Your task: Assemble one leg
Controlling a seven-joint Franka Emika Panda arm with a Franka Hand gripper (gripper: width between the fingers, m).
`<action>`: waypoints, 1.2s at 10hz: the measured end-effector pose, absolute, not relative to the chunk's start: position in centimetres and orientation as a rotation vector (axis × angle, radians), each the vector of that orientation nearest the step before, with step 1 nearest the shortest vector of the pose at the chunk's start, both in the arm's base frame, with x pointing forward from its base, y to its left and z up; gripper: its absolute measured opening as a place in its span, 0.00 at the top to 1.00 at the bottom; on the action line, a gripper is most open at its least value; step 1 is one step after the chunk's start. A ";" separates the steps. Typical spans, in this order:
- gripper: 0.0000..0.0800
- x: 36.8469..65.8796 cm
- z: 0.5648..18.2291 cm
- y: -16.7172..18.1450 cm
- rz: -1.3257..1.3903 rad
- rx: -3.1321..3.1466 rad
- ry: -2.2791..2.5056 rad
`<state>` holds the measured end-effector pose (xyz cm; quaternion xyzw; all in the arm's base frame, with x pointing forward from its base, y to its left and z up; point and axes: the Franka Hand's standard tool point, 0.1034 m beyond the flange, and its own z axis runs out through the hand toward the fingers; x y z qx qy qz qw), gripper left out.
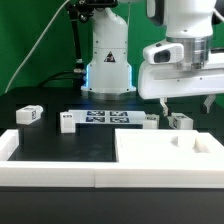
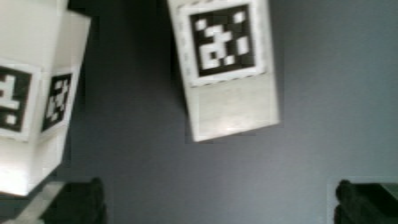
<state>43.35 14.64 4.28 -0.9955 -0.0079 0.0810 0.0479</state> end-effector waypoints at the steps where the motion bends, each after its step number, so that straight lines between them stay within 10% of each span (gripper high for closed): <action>1: 0.19 42.7 4.0 14.7 0.401 -3.025 -0.039; 12: 0.19 40.5 0.7 14.2 1.412 -2.744 -0.359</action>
Offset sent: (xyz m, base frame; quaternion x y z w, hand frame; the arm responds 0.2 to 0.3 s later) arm 0.0000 0.0000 0.0000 0.0000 -0.1593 0.0000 0.9872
